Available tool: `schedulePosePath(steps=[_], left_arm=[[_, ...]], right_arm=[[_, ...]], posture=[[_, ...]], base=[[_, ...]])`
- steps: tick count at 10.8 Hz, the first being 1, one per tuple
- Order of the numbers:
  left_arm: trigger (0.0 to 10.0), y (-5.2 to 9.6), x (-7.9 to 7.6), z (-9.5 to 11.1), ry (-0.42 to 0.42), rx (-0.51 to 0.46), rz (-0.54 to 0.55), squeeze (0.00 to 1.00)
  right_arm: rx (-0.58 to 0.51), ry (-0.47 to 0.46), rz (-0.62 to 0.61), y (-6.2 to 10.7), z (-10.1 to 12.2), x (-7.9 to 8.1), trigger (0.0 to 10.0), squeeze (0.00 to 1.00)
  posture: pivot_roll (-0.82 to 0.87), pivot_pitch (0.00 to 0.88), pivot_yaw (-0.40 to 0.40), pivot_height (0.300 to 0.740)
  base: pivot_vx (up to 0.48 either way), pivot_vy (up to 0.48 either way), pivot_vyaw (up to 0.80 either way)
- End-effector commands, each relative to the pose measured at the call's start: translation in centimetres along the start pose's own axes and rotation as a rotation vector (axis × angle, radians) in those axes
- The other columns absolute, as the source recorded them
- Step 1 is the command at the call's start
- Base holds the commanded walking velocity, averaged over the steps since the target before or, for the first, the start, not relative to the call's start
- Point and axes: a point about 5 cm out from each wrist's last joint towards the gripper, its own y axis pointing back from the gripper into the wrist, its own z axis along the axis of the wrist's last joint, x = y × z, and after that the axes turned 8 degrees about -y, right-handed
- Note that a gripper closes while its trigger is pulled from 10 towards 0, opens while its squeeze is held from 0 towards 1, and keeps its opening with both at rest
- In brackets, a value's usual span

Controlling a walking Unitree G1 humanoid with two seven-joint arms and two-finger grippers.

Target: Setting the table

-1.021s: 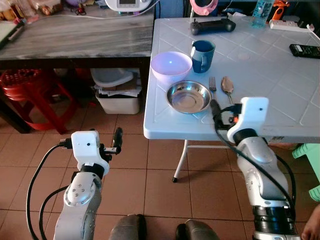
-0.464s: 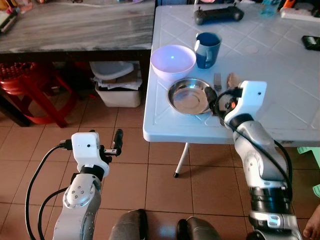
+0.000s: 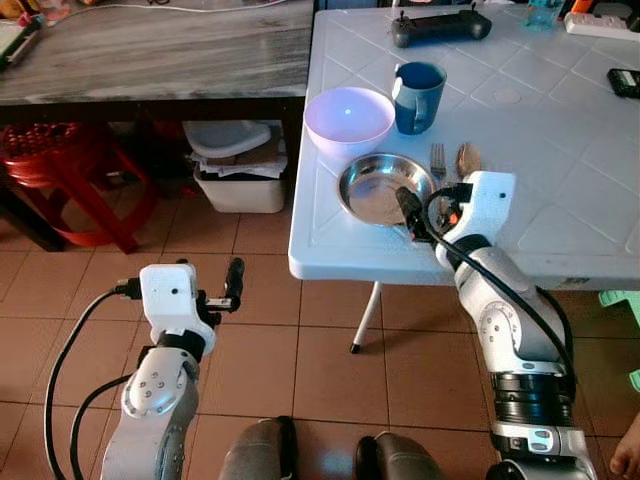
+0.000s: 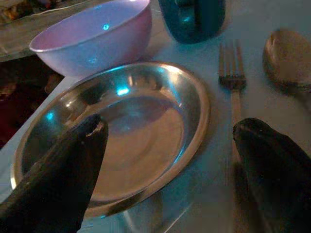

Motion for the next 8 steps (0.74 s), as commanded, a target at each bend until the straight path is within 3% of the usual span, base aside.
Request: schedulePosePath(steps=[1,5,6,8], left_arm=[[10.0,0.3,0.3,0.0,-0.012,0.010,0.004,0.00],[10.0,0.3,0.3,0.1,-0.015,0.011,0.001,0.00],[10.0,0.3,0.3,0.1,-0.015,0.011,0.000,0.00],[10.0,0.3,0.3,0.1,-0.014,0.011,0.001,0.00]], right_arm=[[0.015,-0.024,0.022,-0.2,0.0,0.4,10.0,0.00],[0.085,-0.074,0.077,-0.2,-1.0,1.7,10.0,0.00],[0.093,-0.071,0.072,-0.4,-1.0,1.9,6.2,0.00],[0.120,-0.126,0.031,-0.3,-1.4,1.4,0.0,0.00]], posture=[[0.03,0.177,0.073,0.740],[0.03,0.182,0.074,0.740],[0.03,0.182,0.074,0.740],[0.03,0.185,0.072,0.740]], base=[[0.000,0.000,0.00],[0.000,0.000,0.00],[0.000,0.000,0.00],[0.000,0.000,0.00]])
